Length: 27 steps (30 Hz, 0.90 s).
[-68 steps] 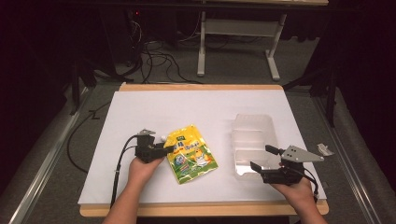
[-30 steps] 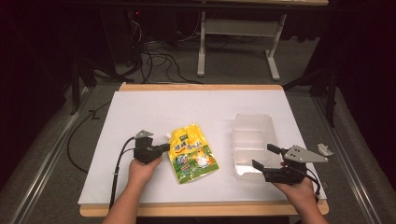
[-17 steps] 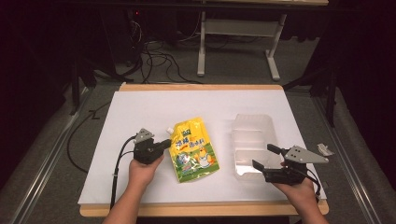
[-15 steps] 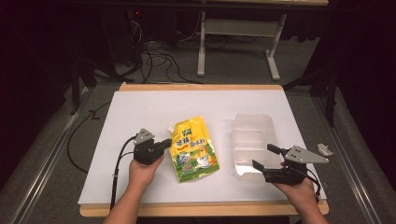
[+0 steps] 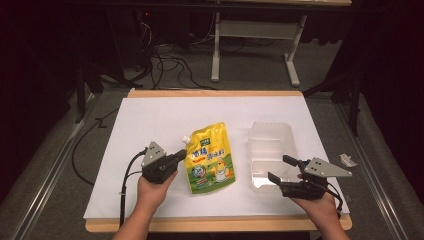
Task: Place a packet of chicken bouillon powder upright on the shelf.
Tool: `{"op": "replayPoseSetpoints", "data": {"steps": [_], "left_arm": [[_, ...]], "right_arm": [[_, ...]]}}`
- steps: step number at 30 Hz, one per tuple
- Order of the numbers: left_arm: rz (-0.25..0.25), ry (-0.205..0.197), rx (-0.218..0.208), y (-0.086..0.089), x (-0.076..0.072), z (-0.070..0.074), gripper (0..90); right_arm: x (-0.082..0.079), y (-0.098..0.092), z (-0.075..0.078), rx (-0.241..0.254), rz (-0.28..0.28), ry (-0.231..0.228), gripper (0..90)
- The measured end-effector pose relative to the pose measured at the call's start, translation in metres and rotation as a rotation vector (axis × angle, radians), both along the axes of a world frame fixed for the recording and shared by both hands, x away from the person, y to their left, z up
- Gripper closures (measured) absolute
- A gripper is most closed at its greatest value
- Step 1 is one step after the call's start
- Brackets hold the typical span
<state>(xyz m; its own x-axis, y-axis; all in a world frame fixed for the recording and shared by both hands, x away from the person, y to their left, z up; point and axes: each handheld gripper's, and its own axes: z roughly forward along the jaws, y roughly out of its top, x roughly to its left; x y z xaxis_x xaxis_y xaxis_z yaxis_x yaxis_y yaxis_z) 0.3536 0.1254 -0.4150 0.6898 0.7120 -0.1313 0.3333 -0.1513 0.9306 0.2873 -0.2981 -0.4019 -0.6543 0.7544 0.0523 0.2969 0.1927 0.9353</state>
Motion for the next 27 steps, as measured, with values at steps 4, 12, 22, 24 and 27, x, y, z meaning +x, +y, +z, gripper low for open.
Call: {"op": "replayPoseSetpoints", "data": {"steps": [4,12,22,24,27], "left_arm": [[-0.009,-0.028,0.005,-0.002,-0.009,0.005,90.0],[-0.031,-0.072,0.011,-0.007,-0.025,0.012,90.0],[-0.046,-0.086,0.014,-0.008,-0.028,0.014,90.0],[-0.049,-0.090,0.011,-0.009,-0.028,0.015,90.0],[-0.056,-0.098,0.014,-0.010,-0.030,0.016,90.0]], "right_arm": [[0.000,0.006,0.002,0.001,0.005,0.006,19.9],[0.008,0.031,0.011,0.011,0.036,0.040,16.2],[0.033,0.056,0.021,0.043,0.067,0.081,15.6],[0.043,0.064,0.024,0.043,0.072,0.094,15.9],[0.049,0.070,0.024,0.030,0.076,0.099,16.4]]}}
